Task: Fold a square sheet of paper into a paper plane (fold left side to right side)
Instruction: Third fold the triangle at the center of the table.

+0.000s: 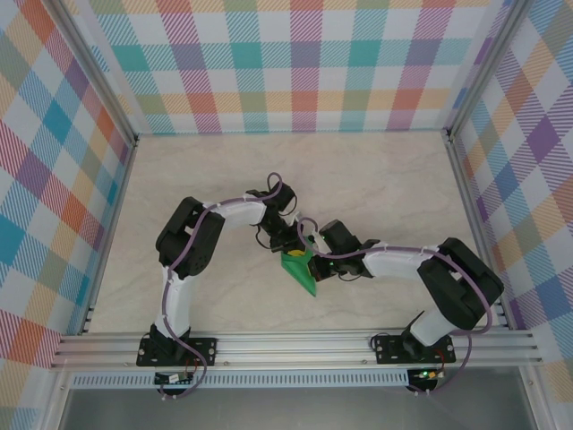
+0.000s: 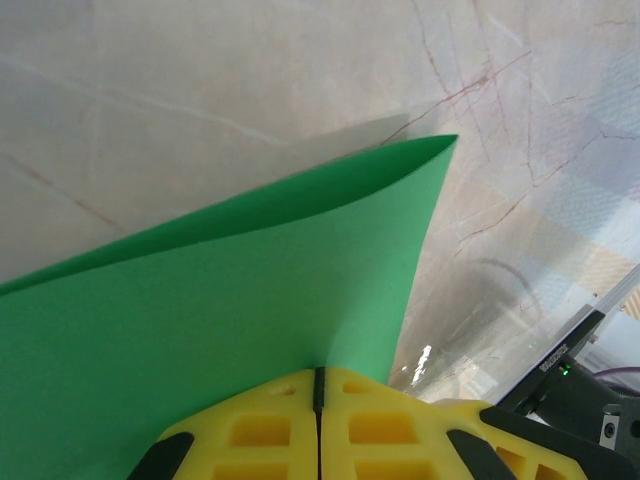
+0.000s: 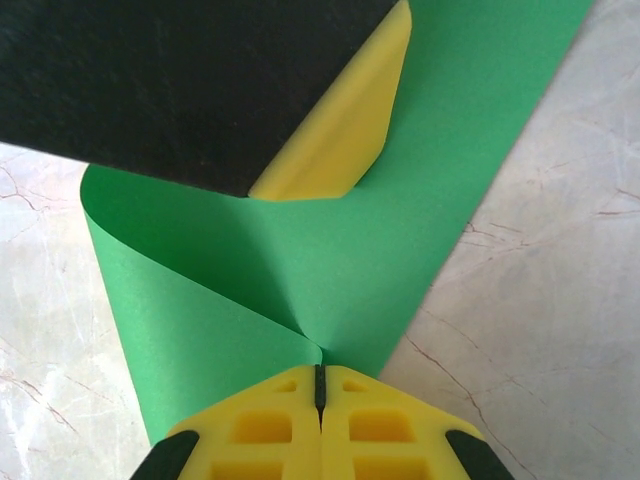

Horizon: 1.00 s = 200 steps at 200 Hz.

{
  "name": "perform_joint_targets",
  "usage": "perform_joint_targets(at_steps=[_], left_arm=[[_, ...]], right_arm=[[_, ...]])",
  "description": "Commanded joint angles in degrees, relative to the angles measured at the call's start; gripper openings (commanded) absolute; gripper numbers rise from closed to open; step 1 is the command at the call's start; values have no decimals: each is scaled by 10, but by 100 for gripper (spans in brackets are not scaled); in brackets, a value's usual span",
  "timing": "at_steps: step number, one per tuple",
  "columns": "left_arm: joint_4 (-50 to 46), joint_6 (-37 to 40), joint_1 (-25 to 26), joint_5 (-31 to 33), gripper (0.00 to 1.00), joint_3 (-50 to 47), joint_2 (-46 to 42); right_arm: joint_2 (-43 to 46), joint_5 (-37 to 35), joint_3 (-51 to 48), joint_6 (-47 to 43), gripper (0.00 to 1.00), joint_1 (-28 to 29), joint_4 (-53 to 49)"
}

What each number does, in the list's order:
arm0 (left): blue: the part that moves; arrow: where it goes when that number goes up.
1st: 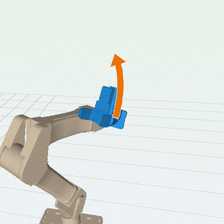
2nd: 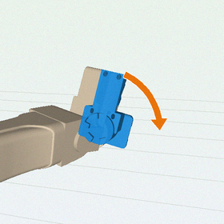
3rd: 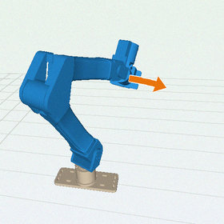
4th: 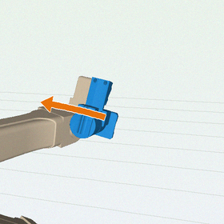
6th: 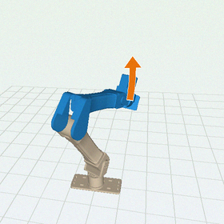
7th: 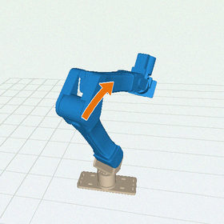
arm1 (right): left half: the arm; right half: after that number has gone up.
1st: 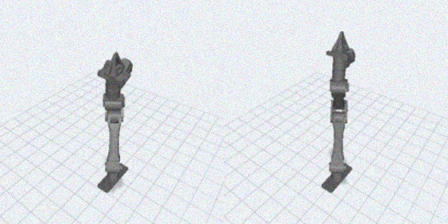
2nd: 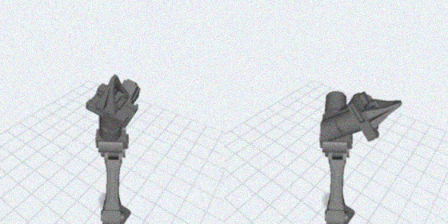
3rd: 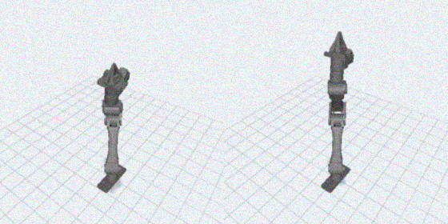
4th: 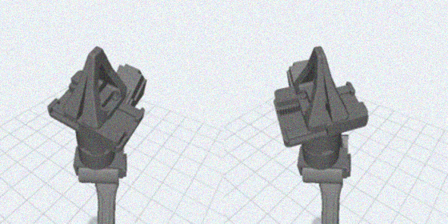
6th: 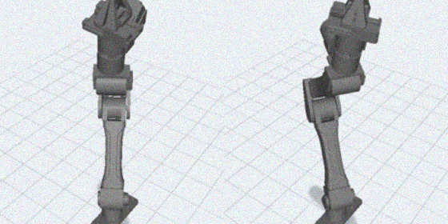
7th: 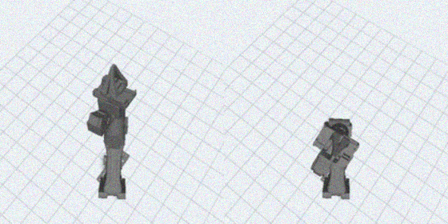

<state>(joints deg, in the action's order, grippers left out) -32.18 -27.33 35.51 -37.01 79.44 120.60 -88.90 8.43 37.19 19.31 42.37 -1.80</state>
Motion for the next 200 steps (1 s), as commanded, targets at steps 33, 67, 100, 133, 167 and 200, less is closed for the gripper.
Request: perform_joint_targets(at_steps=[33, 67, 100, 133, 167, 200], left_arm=[[-8, 6, 15, 41, 6, -20, 36], [-7, 6, 15, 40, 6, -22, 36], [-4, 6, 15, 37, 6, -21, 33], [-29, 16, 15, 32, 9, 6, 22], [-68, 33, 9, 36, 14, 54, 12], [-98, 46, -9, 39, 20, 82, 3]], right_arm=[[-9, -4, 8, 9, 0, -3, -3], [-18, 0, 10, 11, 0, -3, -8], [-19, 0, 4, 15, 0, -3, -15], [-22, -2, 2, 17, 0, -3, -34], [-22, -6, -3, 17, 0, -3, -48], [-22, -6, -2, 15, 0, -2, -54]])
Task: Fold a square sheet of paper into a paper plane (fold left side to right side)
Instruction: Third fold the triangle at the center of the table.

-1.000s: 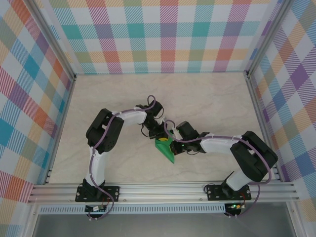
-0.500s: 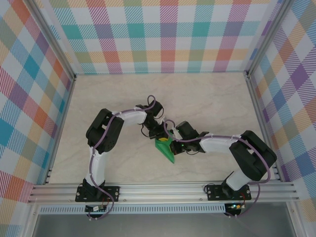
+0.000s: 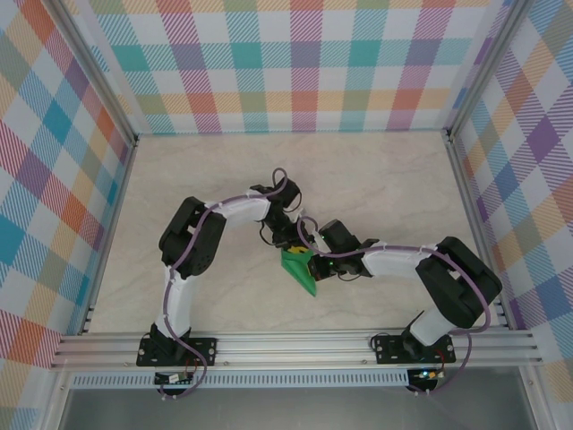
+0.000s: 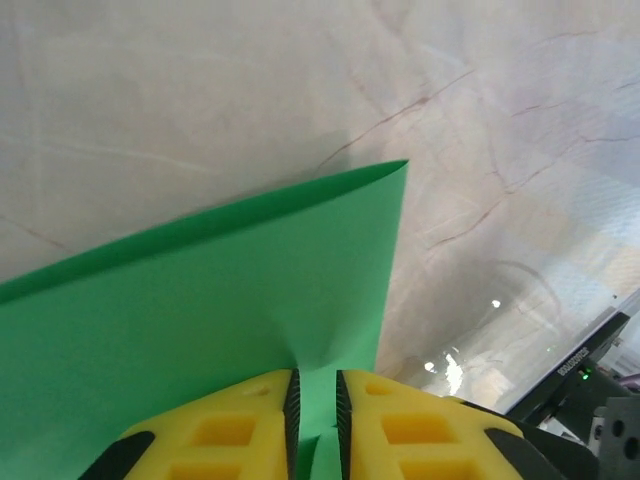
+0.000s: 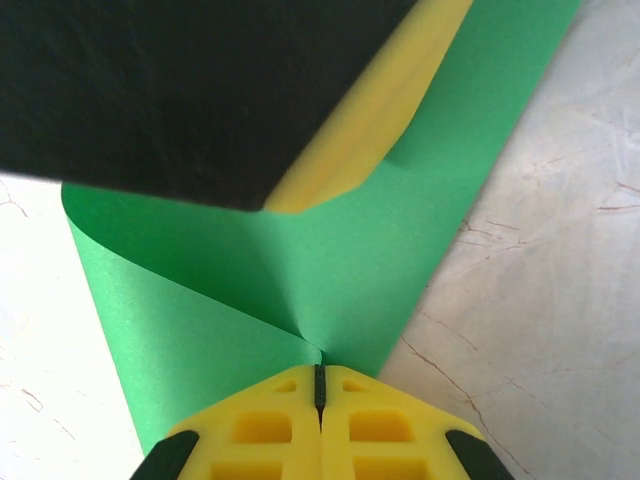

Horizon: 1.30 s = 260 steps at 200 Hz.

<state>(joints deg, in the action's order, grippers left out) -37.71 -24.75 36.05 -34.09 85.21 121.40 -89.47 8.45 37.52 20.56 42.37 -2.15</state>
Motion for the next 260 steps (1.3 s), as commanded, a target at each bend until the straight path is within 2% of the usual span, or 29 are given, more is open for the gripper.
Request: perform_joint_targets(at_steps=[1, 50, 83, 125, 161, 260], left_arm=[[-43, 21, -15, 9, 20, 25, -5], [-60, 32, -56, 10, 18, 11, -69], [-42, 23, -66, 5, 11, -70, -165], [61, -49, -52, -55, 7, -196, -251], [90, -72, -12, -54, 7, -215, -241], [158, -101, 12, -47, 5, -213, -153]], right_arm=[[-17, -7, -6, 3, 0, -2, -50], [-17, -8, -3, 2, 0, -2, -52], [-18, -9, 0, 0, 0, -2, -51], [-18, -9, 5, -4, 0, -2, -56], [-18, -12, 8, -10, 0, -2, -64], [-20, -14, 10, -8, 0, -2, -65]])
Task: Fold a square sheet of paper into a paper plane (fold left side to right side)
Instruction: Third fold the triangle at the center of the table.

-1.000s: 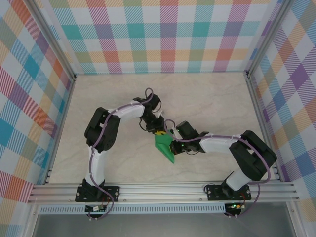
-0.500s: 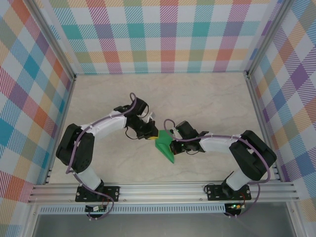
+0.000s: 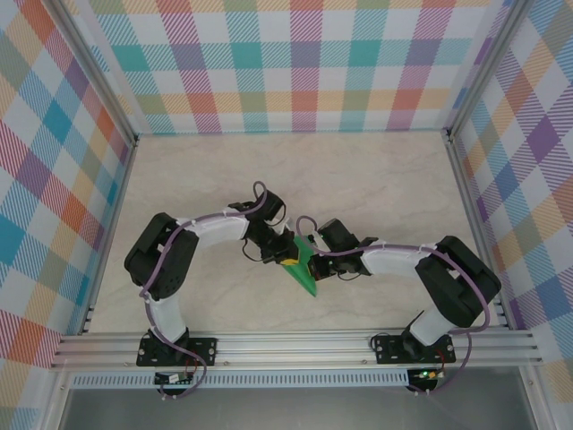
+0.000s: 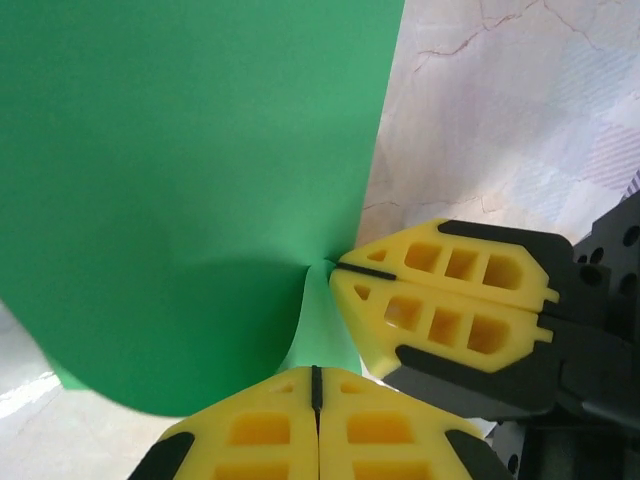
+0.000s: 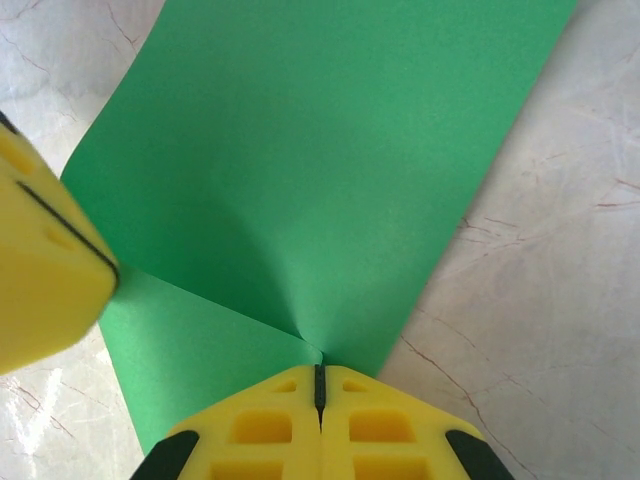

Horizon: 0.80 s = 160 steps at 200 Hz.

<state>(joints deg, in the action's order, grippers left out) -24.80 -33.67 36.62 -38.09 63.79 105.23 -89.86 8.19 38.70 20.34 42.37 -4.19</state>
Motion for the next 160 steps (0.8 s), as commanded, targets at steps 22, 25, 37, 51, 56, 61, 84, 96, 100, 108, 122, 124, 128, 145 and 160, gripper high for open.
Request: perform_joint_targets(at_steps=[22, 25, 37, 51, 56, 61, 84, 96, 100, 108, 122, 124, 128, 145, 160], left_arm=[[37, -15, 6, -5, 5, -1, 18], [37, -14, 6, -5, 5, -1, 19], [35, -14, 7, -2, 5, -2, 22], [32, -10, 7, 2, 5, -7, 22], [29, -8, 7, 4, 5, -8, 21], [26, -7, 7, 7, 5, -9, 21], [21, 0, 7, 15, 5, -16, 22], [17, 4, 7, 20, 4, -18, 24], [18, 6, 7, 22, 4, -18, 26], [16, 7, 7, 25, 4, -19, 28], [18, 9, 7, 28, 4, -20, 32], [18, 9, 7, 28, 4, -20, 33], [18, 10, 7, 29, 4, -19, 35], [18, 11, 7, 33, 4, -16, 40], [16, 13, 7, 34, 4, -14, 44]], right_arm=[[-16, -12, -1, -6, 0, -2, -46], [-15, -12, -2, -6, 0, -2, -47], [-15, -14, -2, -7, 0, -2, -48], [-14, -17, -2, -6, 0, -2, -50], [-14, -18, -1, -6, 0, -2, -51], [-13, -19, -2, -6, 0, -2, -51], [-13, -21, -2, -5, 0, -2, -52], [-12, -21, -2, -5, 0, -2, -52], [-11, -21, -2, -5, 0, -2, -53], [-10, -22, -2, -4, 0, -2, -54], [-8, -21, -3, -4, 0, -2, -54], [-7, -21, -3, -4, 0, -2, -53], [-6, -22, -3, -4, 0, -2, -54], [-4, -22, -3, -6, 0, -2, -55], [-2, -23, -2, -5, 0, -2, -57]])
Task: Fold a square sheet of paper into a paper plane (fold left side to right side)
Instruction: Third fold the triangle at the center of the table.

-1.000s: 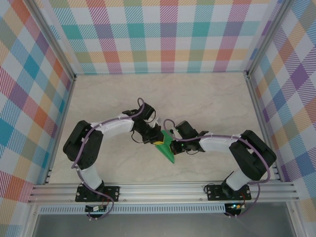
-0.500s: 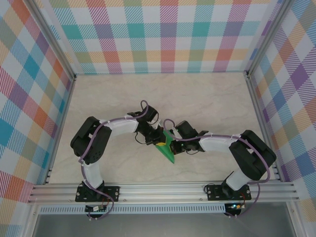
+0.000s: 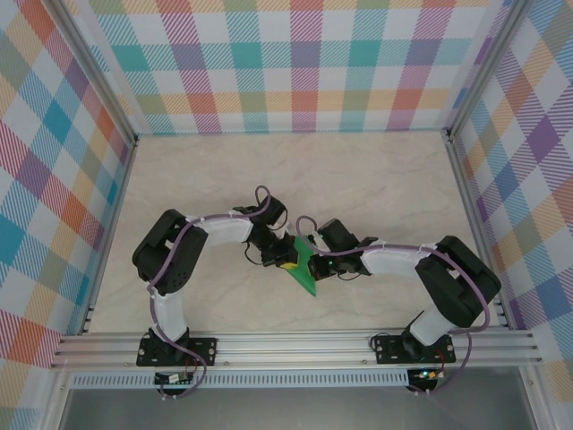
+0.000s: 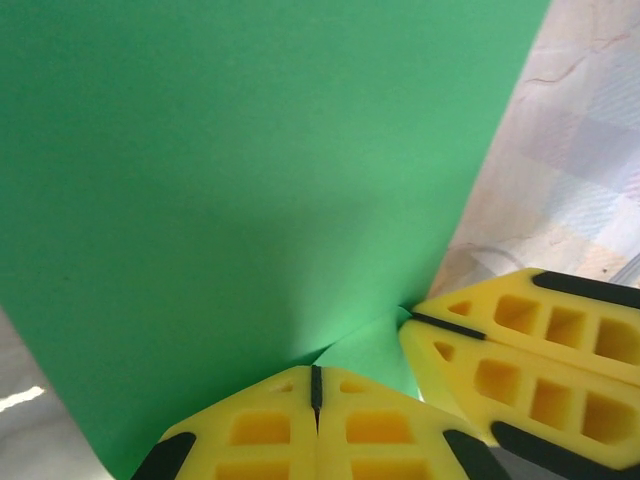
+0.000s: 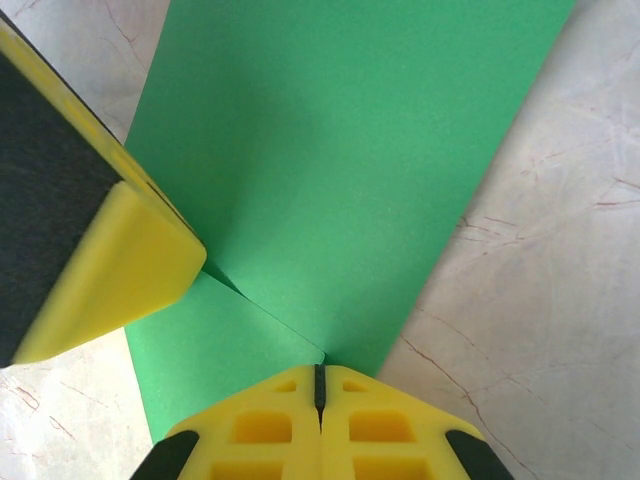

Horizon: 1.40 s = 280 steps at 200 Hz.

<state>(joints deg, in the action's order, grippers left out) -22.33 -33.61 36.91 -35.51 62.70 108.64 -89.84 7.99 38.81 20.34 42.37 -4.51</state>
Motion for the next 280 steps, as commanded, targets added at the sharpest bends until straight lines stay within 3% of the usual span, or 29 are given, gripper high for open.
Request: perform_joint_targets(at_steps=[1, 146, 244, 262, 280], left_arm=[[-8, 12, 4, 9, 4, -3, 10], [-3, 17, 8, 35, 3, -48, 30], [-13, 22, 9, 47, 1, -42, 34], [-14, 22, 10, 48, 1, -40, 32], [-17, 24, 10, 49, 1, -38, 31]], right_arm=[[-3, -21, -3, -5, 0, -1, -54], [19, -4, 24, 3, 0, -2, -56], [75, -23, 59, 4, 47, -3, -124], [111, -12, 51, 3, 45, -3, -145], [146, 46, 35, 4, 29, -2, -145]])
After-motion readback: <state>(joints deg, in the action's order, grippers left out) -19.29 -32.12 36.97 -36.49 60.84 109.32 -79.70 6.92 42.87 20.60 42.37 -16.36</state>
